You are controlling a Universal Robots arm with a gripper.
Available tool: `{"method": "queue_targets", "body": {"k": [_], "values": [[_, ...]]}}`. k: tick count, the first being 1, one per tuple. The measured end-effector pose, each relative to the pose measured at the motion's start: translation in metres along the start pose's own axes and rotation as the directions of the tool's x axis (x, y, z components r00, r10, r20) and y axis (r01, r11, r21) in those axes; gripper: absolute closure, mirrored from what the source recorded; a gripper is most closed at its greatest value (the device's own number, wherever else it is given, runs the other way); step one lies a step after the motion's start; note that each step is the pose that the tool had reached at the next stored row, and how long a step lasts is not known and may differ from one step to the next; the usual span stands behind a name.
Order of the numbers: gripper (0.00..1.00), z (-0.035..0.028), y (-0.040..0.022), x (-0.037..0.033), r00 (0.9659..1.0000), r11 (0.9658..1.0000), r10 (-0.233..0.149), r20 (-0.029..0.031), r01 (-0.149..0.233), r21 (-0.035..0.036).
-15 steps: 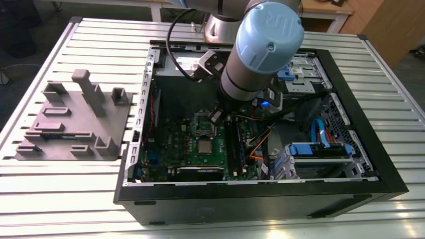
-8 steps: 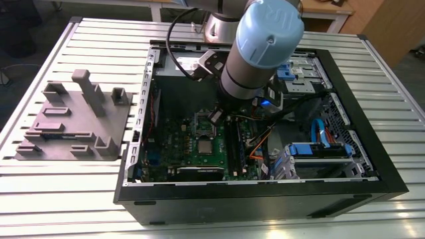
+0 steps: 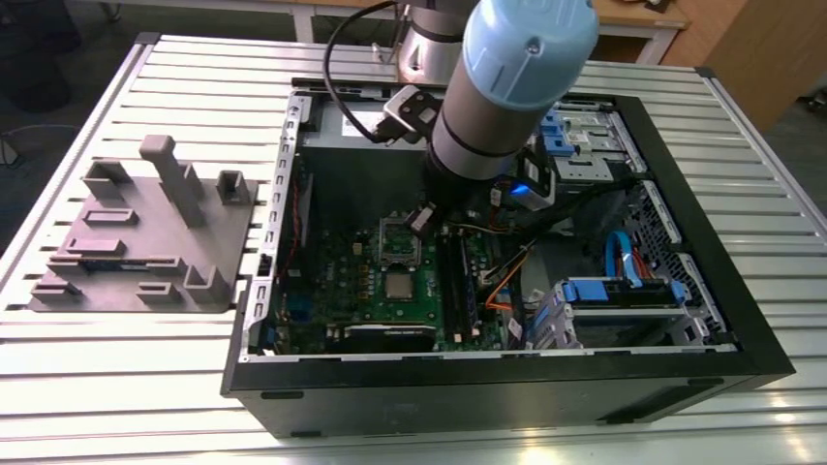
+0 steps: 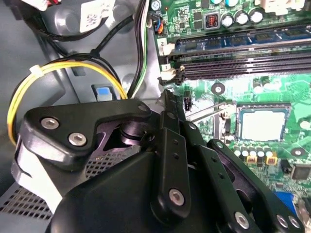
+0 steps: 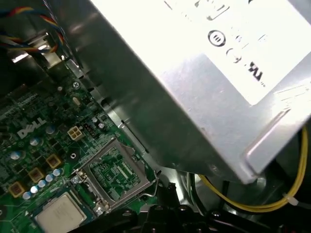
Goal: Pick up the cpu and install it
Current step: 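Close the cpu cover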
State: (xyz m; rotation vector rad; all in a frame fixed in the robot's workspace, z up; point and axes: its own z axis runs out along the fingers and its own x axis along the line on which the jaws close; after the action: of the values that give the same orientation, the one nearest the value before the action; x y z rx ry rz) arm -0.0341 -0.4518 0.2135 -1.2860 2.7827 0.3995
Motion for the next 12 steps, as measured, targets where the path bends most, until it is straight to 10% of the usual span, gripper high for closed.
{"method": "queue_targets", "body": {"k": [3, 8, 12], "values": [[0.90, -0.0042, 0.0012, -0.0011, 1.0000, 1.0000, 0.000, -0.0079, 0.000, 0.0070], [0.90, -0.0077, 0.0021, -0.0015, 0.9989, 0.9993, -0.002, -0.0471, 0.004, 0.0384], [0.90, -0.0116, 0.0032, -0.0022, 0.9981, 0.9988, -0.008, -0.0616, 0.010, 0.0482]]}}
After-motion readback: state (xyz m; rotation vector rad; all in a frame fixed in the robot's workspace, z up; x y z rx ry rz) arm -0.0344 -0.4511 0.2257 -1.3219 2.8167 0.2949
